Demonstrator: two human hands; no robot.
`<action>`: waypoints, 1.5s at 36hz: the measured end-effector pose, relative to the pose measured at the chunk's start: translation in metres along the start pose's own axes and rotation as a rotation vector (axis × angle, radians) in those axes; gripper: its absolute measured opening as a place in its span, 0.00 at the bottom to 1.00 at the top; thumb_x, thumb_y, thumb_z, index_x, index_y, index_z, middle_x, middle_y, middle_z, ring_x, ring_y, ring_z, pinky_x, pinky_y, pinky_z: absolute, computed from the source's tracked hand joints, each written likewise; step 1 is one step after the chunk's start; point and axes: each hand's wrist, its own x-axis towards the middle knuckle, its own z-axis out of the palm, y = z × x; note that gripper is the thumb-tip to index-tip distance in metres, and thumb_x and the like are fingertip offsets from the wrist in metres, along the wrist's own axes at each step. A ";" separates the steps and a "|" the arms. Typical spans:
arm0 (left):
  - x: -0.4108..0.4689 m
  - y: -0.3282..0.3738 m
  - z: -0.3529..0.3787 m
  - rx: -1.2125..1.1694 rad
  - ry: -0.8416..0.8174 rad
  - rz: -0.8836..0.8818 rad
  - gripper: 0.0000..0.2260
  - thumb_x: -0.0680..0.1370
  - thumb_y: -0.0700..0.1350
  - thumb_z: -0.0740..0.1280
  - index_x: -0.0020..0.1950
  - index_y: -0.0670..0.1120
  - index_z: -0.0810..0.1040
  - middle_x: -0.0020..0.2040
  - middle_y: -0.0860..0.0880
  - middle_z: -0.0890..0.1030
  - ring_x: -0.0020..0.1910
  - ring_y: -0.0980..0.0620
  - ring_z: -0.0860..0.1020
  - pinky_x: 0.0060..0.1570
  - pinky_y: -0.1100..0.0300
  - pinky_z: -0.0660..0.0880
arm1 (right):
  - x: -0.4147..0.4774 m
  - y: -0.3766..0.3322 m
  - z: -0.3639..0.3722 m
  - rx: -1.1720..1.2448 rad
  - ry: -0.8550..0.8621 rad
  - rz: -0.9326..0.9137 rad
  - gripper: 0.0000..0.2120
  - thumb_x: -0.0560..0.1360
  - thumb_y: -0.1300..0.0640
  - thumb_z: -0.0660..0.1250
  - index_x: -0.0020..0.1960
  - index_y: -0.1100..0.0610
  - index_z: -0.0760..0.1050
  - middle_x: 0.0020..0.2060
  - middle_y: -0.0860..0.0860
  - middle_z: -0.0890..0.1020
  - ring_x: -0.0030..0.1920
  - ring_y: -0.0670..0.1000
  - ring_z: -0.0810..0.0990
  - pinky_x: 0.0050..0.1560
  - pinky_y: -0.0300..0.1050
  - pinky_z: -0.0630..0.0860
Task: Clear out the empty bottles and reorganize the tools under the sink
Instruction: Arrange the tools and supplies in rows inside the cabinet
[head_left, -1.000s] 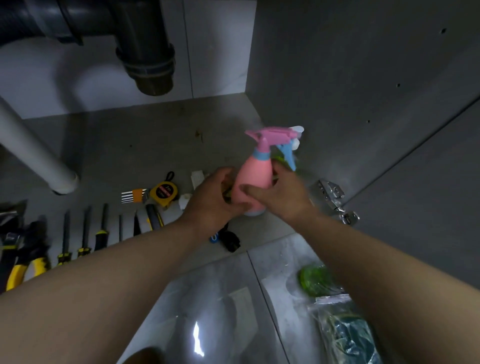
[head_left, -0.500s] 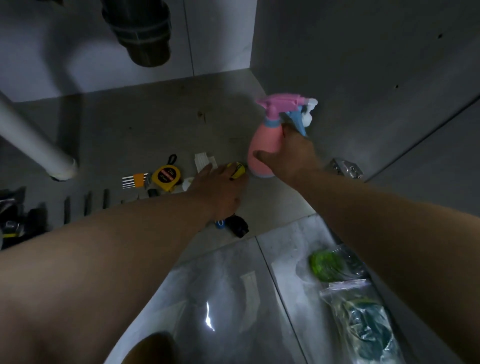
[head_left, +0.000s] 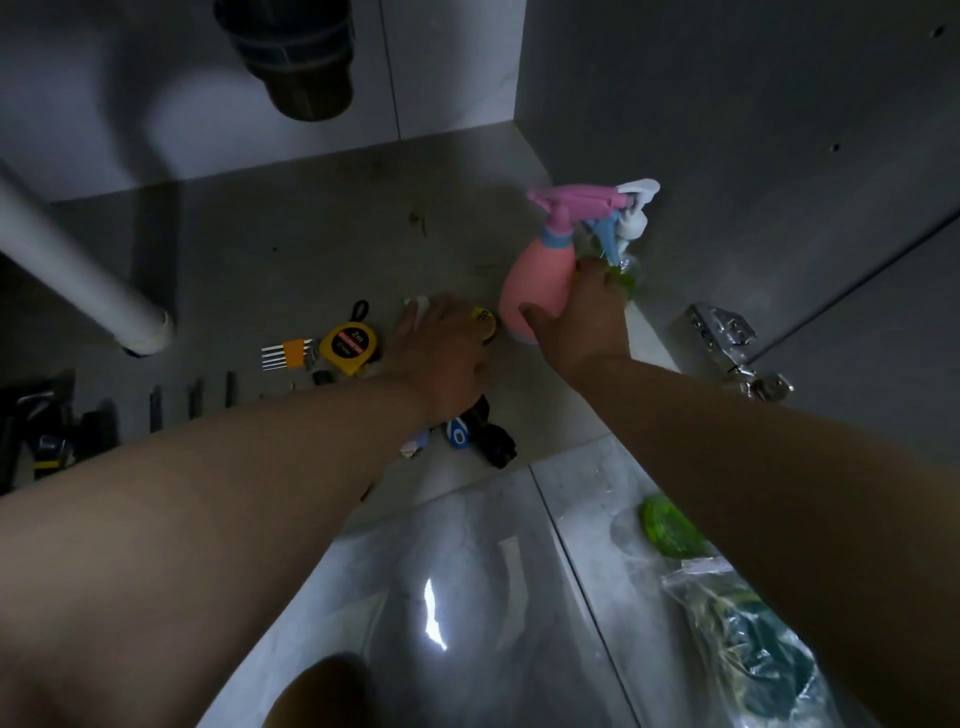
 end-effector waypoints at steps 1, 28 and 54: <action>-0.002 -0.003 -0.004 -0.050 0.042 -0.025 0.26 0.82 0.49 0.61 0.80 0.51 0.61 0.81 0.47 0.59 0.80 0.45 0.54 0.78 0.44 0.45 | -0.007 0.002 0.001 0.011 0.001 0.021 0.33 0.74 0.51 0.74 0.71 0.61 0.64 0.67 0.59 0.68 0.65 0.59 0.72 0.63 0.52 0.71; -0.037 -0.031 -0.002 -0.085 -0.080 -0.152 0.25 0.80 0.53 0.65 0.77 0.61 0.66 0.83 0.48 0.49 0.79 0.42 0.58 0.77 0.48 0.59 | -0.093 0.005 0.038 -0.199 -0.262 -0.037 0.14 0.77 0.53 0.68 0.59 0.59 0.73 0.54 0.58 0.76 0.54 0.61 0.77 0.47 0.49 0.75; -0.044 -0.028 -0.012 -0.116 -0.063 -0.173 0.27 0.78 0.54 0.69 0.76 0.60 0.68 0.83 0.47 0.51 0.79 0.42 0.60 0.75 0.48 0.62 | -0.058 -0.021 0.054 -0.378 -0.321 -0.379 0.30 0.78 0.49 0.64 0.76 0.57 0.62 0.76 0.55 0.63 0.70 0.60 0.66 0.62 0.57 0.72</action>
